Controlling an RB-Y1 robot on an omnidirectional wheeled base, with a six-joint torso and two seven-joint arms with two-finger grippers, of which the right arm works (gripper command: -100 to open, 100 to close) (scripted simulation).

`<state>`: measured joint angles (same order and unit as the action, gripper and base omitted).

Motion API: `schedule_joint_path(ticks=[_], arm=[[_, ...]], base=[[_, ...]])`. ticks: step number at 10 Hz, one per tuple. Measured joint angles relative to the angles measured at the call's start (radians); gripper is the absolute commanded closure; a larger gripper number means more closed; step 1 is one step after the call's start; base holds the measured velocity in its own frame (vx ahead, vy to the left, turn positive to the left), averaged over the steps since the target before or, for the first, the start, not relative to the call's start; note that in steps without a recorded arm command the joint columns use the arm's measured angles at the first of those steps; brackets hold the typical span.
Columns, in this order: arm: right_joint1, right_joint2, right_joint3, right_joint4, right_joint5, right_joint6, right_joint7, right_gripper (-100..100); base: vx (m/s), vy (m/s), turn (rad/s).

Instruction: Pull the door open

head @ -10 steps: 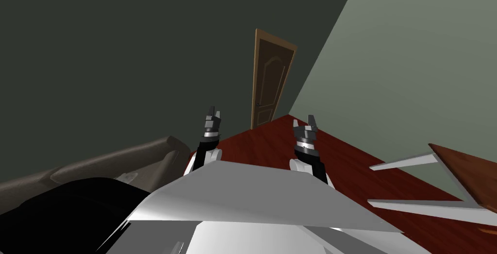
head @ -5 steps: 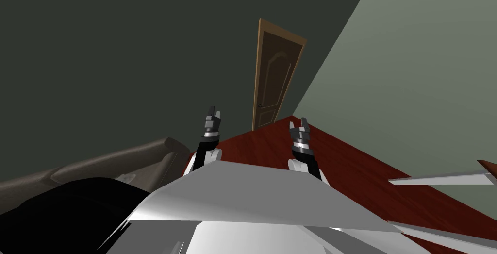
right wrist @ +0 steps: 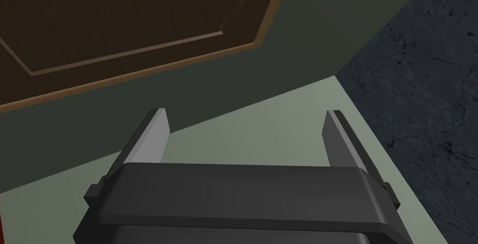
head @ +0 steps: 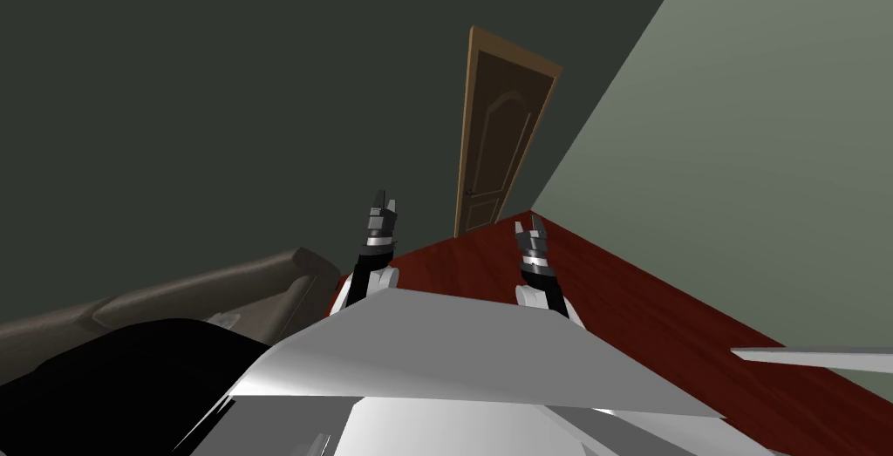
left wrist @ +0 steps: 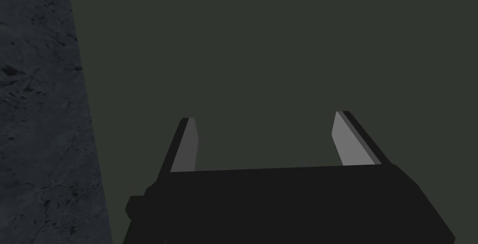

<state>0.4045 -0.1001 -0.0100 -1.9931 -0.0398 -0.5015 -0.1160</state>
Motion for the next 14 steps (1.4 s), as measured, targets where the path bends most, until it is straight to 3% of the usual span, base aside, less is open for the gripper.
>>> schedule_joint_path(ticks=[14], arm=[[-0.099, -0.086, 0.006, 0.298, 0.051, -0.073, -0.08, -100]], base=[[0.096, -0.028, 0.069]])
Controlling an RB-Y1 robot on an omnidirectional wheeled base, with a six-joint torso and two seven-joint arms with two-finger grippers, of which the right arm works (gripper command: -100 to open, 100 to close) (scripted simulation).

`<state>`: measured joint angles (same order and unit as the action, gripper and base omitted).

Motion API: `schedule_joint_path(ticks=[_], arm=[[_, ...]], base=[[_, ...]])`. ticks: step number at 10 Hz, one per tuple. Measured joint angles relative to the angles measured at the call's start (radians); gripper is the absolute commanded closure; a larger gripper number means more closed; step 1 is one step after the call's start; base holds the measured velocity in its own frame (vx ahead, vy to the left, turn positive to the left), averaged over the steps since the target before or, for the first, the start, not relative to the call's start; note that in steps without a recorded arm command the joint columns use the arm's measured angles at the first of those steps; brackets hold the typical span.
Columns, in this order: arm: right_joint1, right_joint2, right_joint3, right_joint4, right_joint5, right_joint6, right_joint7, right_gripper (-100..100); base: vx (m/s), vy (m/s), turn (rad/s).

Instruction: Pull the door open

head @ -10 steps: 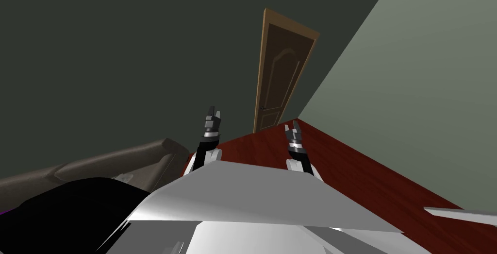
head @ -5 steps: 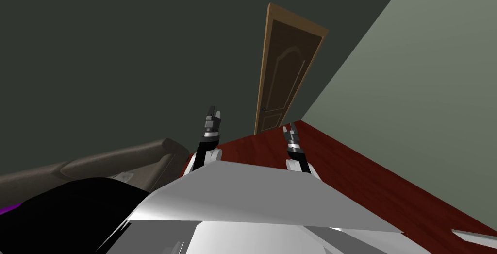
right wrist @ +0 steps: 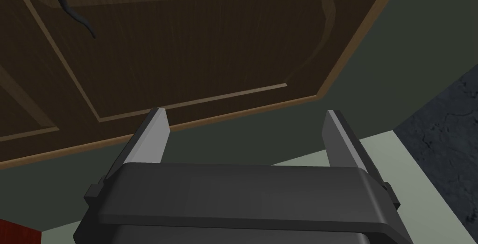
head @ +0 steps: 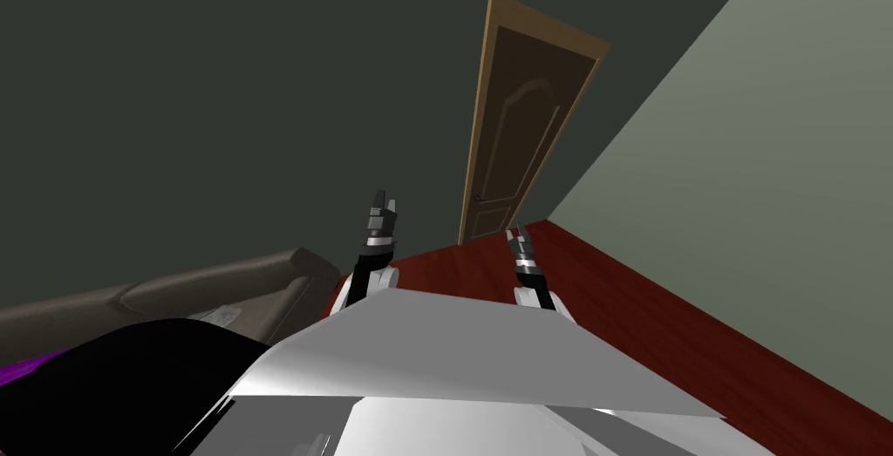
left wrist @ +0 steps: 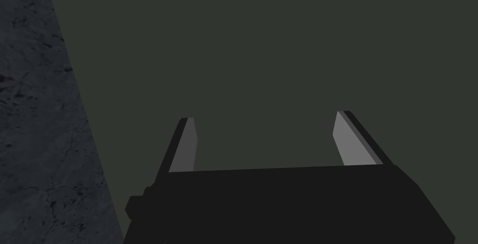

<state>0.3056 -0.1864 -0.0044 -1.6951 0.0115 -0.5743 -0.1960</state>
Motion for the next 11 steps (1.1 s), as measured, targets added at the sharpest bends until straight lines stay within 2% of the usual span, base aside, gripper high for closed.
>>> schedule_joint_path(ticks=[6, 9, 11], arm=[[-0.037, -0.034, 0.007, 0.13, 0.027, -0.034, -0.034, -100], [-0.07, -0.053, 0.007, 0.213, 0.038, -0.053, -0.052, -100], [-0.082, -0.065, 0.009, 0.253, 0.047, -0.064, -0.064, -100]], base=[[0.095, -0.03, 0.076], [0.094, -0.048, 0.077], [0.099, -0.034, 0.064]])
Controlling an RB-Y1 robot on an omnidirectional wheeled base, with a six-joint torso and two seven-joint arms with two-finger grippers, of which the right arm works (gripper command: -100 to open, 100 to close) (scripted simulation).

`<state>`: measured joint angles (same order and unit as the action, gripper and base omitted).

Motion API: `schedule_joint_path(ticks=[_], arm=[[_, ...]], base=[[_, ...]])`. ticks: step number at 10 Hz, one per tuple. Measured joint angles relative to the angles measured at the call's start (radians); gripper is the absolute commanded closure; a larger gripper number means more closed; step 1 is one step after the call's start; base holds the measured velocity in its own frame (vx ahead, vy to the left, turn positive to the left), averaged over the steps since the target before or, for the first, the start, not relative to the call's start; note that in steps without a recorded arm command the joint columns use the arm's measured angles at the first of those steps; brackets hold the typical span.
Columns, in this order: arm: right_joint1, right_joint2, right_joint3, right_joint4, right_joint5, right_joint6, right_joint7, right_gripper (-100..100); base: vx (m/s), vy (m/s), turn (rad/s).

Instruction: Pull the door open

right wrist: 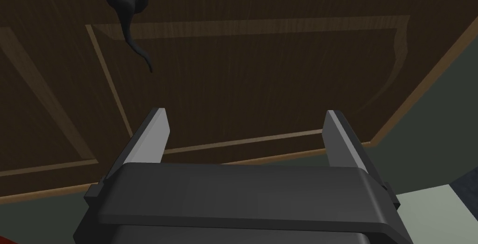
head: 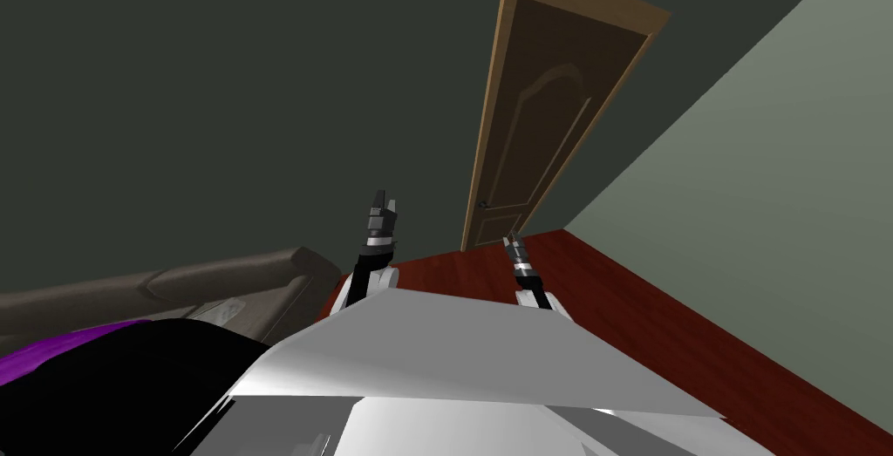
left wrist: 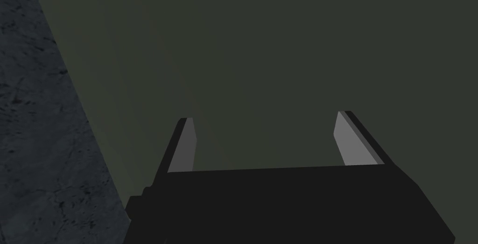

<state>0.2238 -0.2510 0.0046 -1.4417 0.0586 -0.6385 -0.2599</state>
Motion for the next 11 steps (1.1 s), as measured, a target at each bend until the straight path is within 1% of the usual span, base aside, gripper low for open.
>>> schedule_joint_path(ticks=[1, 3, 4, 5, 6, 7, 11], arm=[[-0.004, -0.005, 0.001, 0.017, 0.004, -0.003, -0.006, -100], [-0.023, -0.018, 0.002, 0.072, 0.012, -0.019, -0.017, -100], [-0.029, -0.026, 0.002, 0.089, 0.016, -0.023, -0.025, -100], [-0.033, -0.031, 0.003, 0.106, 0.02, -0.025, -0.031, -100], [-0.045, -0.034, 0.004, 0.134, 0.024, -0.032, -0.035, -100], [-0.048, -0.039, 0.005, 0.153, 0.028, -0.039, -0.039, -100], [-0.078, -0.063, 0.006, 0.238, 0.042, -0.059, -0.063, -100]], base=[[0.075, -0.044, 0.088], [0.091, -0.036, 0.064], [0.096, -0.04, 0.085], [0.086, -0.053, 0.063], [0.095, -0.051, 0.068], [0.092, -0.041, 0.055], [0.084, -0.043, 0.069]])
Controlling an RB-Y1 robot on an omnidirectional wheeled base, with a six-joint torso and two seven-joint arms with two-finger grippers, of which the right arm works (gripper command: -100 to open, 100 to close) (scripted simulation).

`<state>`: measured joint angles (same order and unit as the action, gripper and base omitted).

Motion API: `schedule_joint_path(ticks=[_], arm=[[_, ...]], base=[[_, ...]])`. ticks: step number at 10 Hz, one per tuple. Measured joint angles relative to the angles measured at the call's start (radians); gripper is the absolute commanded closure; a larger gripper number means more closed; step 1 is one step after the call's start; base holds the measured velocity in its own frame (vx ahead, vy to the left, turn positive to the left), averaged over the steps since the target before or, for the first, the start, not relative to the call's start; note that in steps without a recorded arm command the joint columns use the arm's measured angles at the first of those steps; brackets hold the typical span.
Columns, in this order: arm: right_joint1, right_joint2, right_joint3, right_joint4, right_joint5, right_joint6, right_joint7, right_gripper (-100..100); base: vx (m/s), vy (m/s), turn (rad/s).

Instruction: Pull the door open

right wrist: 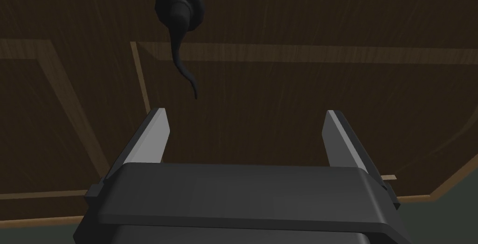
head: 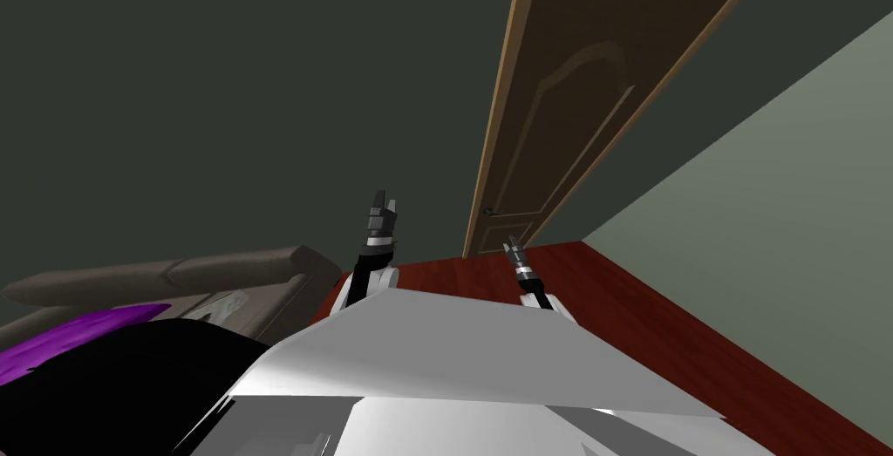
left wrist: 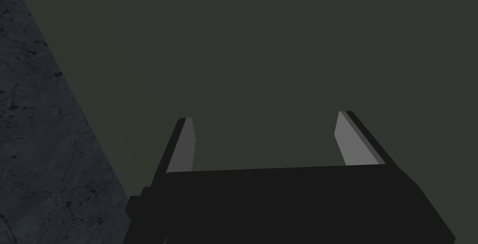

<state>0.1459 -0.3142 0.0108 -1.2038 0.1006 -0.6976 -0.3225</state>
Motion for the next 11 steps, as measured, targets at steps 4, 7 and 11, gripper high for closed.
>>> schedule_joint_path(ticks=[4, 7, 11], arm=[[-0.027, -0.024, 0.003, 0.093, 0.017, -0.026, -0.024, -100], [-0.049, -0.04, 0.005, 0.148, 0.028, -0.034, -0.041, -100], [-0.067, -0.058, 0.006, 0.214, 0.04, -0.052, -0.059, -100]], base=[[0.113, -0.058, 0.069], [0.108, -0.063, 0.07], [0.092, -0.048, 0.048]])
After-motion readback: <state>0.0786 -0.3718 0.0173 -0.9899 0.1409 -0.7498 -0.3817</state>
